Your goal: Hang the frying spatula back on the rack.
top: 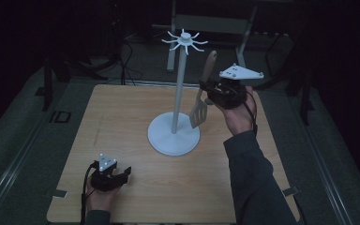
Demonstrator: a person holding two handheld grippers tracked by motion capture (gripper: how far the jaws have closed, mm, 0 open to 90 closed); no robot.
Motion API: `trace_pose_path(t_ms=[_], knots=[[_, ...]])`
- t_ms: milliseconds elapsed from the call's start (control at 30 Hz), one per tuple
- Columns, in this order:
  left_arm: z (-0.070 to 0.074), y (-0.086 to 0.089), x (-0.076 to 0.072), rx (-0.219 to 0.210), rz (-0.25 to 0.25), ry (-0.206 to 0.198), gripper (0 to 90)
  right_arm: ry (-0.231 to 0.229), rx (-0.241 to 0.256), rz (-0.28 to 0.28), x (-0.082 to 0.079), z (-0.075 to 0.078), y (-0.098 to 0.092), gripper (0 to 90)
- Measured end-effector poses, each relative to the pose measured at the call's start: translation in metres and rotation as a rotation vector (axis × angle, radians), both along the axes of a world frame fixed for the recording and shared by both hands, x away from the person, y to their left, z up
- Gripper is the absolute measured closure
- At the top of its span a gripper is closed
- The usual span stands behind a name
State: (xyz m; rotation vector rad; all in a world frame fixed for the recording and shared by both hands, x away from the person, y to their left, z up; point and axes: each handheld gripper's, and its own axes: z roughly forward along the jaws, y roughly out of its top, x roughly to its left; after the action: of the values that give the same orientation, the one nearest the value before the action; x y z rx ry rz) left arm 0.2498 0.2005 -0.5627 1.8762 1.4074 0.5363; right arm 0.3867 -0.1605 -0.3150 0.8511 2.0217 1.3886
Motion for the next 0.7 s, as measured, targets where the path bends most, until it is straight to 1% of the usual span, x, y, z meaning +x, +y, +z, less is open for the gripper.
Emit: trace_pose_path(t_ms=[267,500,700], knots=[[0.000,0.000,0.000,-0.001,0.000,0.000,37.2,0.012,-0.007,0.004,0.003,0.003,0.004,74.6],[0.000,0.000,0.000,-0.004,0.001,-0.002,37.2,0.026,-0.013,0.003,0.007,0.003,0.008,74.5],[0.000,0.000,0.000,-0.004,0.000,-0.002,37.2,0.025,-0.018,0.020,0.007,0.003,0.014,74.5]])
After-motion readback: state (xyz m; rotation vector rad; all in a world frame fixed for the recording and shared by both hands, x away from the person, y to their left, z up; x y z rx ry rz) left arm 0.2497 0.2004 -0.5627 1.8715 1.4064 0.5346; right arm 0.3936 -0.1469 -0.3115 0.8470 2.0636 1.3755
